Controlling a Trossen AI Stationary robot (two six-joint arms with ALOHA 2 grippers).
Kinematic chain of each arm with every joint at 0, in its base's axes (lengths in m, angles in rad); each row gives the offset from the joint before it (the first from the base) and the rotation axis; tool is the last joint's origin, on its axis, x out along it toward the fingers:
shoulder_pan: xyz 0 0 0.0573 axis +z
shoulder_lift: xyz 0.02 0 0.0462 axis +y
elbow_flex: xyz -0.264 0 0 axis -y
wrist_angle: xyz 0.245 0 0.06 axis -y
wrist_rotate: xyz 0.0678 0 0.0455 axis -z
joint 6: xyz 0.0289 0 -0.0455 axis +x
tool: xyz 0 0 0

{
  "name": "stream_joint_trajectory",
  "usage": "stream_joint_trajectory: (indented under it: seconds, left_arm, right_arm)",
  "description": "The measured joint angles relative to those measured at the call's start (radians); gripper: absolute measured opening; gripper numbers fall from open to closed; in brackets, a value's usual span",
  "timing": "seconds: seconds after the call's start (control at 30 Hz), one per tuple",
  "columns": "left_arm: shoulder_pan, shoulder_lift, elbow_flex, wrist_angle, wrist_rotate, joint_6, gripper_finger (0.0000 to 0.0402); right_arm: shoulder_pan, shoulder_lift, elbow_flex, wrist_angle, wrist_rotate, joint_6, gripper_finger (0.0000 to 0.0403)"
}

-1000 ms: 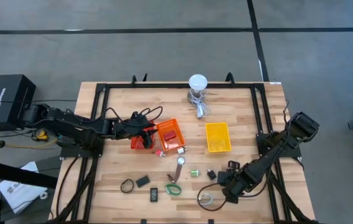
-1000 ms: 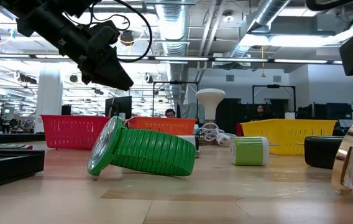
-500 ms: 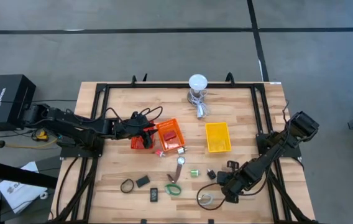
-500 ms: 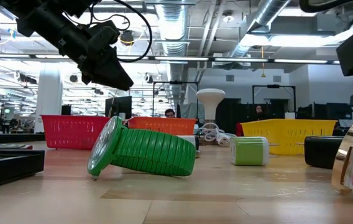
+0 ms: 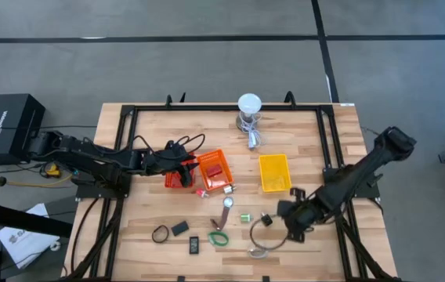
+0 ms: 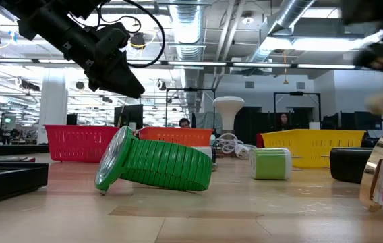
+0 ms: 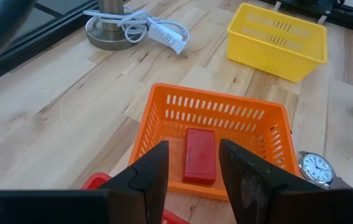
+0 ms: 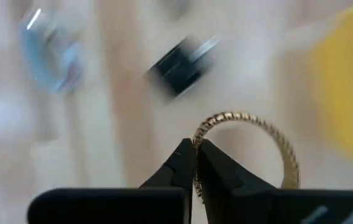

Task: Pick & Place Office items
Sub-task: Put the gold wrist watch into the yellow bin

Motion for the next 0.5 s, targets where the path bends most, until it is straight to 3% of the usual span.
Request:
stream_joint_trajectory:
  seconds: [0.17,0.37,0.5]
  left_arm:
    - [0.000,0.000,0.000,0.001,0.000,0.000,0.0135]
    - [0.000,0.000,0.000,0.008,0.000,0.000,0.0135]
    - [0.000,0.000,0.000,0.010,0.000,0.000,0.0135]
  right_arm:
    - [-0.087,-0.068,0.003,-0.030,0.240,-0.067,0.0004]
    - [-0.274,-0.028,0.004,-0.028,0.205,-0.252,0.0011]
    - [-0.400,0.043,0.004,-0.030,0.159,-0.267,0.0014]
